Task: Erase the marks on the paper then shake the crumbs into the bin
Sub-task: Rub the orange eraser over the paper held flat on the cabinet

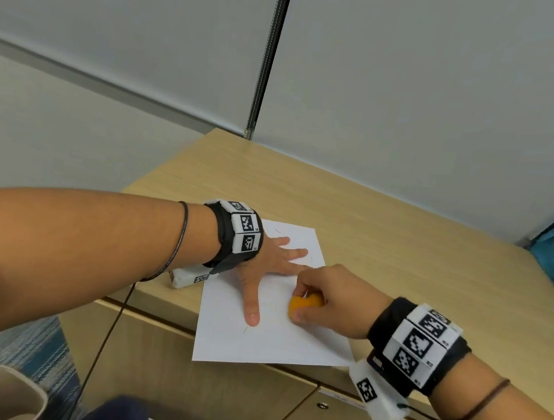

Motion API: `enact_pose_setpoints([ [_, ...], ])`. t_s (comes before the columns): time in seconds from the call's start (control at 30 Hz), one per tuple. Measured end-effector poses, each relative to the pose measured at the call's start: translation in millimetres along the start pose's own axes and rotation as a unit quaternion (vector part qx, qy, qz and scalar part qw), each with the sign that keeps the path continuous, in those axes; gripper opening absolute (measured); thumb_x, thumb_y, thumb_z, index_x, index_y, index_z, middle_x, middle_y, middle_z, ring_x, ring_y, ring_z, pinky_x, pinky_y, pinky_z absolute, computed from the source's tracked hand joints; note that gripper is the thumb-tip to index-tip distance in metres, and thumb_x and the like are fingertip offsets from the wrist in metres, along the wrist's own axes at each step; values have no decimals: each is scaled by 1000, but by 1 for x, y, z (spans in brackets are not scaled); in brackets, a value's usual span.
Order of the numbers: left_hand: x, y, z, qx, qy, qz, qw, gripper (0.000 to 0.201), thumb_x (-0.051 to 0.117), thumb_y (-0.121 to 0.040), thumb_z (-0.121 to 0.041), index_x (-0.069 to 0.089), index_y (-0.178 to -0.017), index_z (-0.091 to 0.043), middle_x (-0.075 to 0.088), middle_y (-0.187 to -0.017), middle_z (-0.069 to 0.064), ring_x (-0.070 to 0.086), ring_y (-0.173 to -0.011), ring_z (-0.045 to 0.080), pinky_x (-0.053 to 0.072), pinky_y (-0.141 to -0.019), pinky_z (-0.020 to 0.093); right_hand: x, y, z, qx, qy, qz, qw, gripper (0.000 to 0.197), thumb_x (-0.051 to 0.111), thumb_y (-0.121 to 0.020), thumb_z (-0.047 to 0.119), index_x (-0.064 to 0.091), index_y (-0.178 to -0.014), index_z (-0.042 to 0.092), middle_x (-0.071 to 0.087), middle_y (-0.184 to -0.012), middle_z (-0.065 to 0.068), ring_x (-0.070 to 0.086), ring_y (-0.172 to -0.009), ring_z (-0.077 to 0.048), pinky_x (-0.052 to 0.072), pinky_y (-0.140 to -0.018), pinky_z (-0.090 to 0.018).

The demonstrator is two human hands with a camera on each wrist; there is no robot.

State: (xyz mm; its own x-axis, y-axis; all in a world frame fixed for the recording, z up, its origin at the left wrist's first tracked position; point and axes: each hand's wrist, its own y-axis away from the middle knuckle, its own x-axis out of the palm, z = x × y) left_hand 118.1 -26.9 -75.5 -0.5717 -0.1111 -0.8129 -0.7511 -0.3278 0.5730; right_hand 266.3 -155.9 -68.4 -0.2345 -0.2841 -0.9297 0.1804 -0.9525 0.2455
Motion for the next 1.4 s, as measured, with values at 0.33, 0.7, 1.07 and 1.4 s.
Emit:
enact_pose_setpoints([
  [0.33,5,-4,2,-9,7,0,1000,142,75,-59,-79,-30,-149,-45,-37,-159,-13,-23,-151,25,-1,-116,70,-17,-23,-20,69,35,-57,995,18,72,-83,35,67,-87,19,64,-83,4,60,-76,-16,47,-65,-27],
  [0.7,5,-3,0,-12,2,2,1000,142,75,-60,-78,-30,-149,-44,-36,-159,-12,-22,-151,26,-1,-116,68,-18,-20,-23,61,46,-63,995,25,72,-83,39,69,-89,15,67,-88,-1,62,-83,-20,52,-72,-33],
  [1.07,3,-2,-2,-13,3,-6,1000,142,78,-64,-73,-27,-153,-37,-34,-161,-6,-22,-151,31,-2,-117,62,4,9,18,-9,39,-11,999,25,70,-83,43,69,-89,18,68,-84,3,62,-76,-16,54,-71,-33],
  [1.4,0,7,-8,-67,33,1,997,139,71,-61,-82,-25,-153,-41,-30,-163,-8,-16,-153,32,2,-116,67,-20,-17,-3,88,41,-83,992,23,69,-85,37,67,-89,14,64,-89,1,62,-82,-20,49,-68,-30],
])
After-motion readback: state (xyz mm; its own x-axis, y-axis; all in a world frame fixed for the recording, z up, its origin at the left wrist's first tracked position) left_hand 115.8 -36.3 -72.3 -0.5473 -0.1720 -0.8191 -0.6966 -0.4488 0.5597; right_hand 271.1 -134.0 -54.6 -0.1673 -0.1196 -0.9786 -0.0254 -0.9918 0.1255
